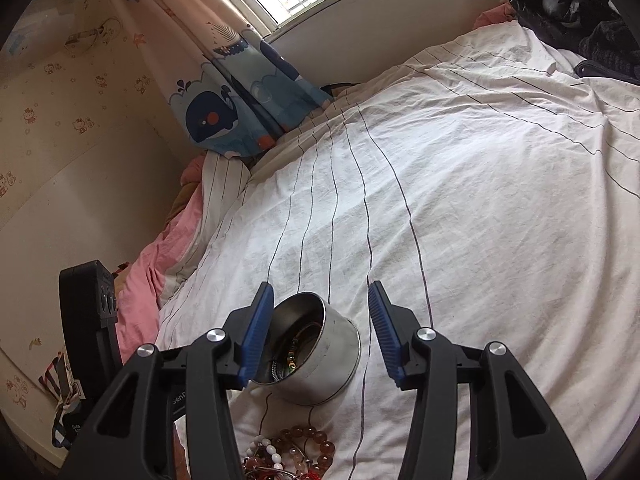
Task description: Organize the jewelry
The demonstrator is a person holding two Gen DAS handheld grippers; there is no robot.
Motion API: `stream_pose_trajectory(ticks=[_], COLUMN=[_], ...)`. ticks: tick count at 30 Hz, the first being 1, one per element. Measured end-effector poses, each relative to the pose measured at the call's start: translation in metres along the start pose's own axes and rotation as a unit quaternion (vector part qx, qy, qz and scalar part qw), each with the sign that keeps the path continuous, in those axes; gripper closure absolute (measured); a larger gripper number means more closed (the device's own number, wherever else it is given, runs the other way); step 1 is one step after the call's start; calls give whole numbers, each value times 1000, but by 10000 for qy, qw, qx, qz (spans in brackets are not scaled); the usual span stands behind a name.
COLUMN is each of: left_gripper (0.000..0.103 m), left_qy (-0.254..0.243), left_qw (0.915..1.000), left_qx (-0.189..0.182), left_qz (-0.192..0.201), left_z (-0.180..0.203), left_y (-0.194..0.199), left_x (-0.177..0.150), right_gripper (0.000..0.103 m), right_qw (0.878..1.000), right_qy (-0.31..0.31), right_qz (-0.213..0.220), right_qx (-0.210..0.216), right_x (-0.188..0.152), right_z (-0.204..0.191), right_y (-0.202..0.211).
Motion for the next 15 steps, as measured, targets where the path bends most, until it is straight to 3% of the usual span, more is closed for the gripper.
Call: stream_pose_trajectory(ticks=[6,8,10,15], left_gripper=[100,92,75,62], left_qy=[257,171,119,-289], left_qw=[9988,9991,9993,9993], left_qx=[183,249,273,42], left_qz=[361,290,228,242], left_z=[-28,-32,-34,-15], left_y=[45,55,64,82], left_x=[-17,-36,-59,-106], right_gripper=[54,54,54,54], right_qw=[9996,9992,9987,9951], right_qy=[-116,-15,92,384], right_qz=[-234,-360,-497,-873], right_qx=[-144,-158,-119,-275], right_x=[-11,-22,-39,-98], right_z=[9,5,-1,-4], right_y=[4,10,18,41])
Point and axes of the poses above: each gripper's, at about its wrist camera, not at the fingertips, and y roughly against the way its jaws point, z to its right, x to its top, the point moved 10 cm from there along -y, roughly the way its jaws point, and after that the axes turned 1 degree about -y, right-handed, at the moved point
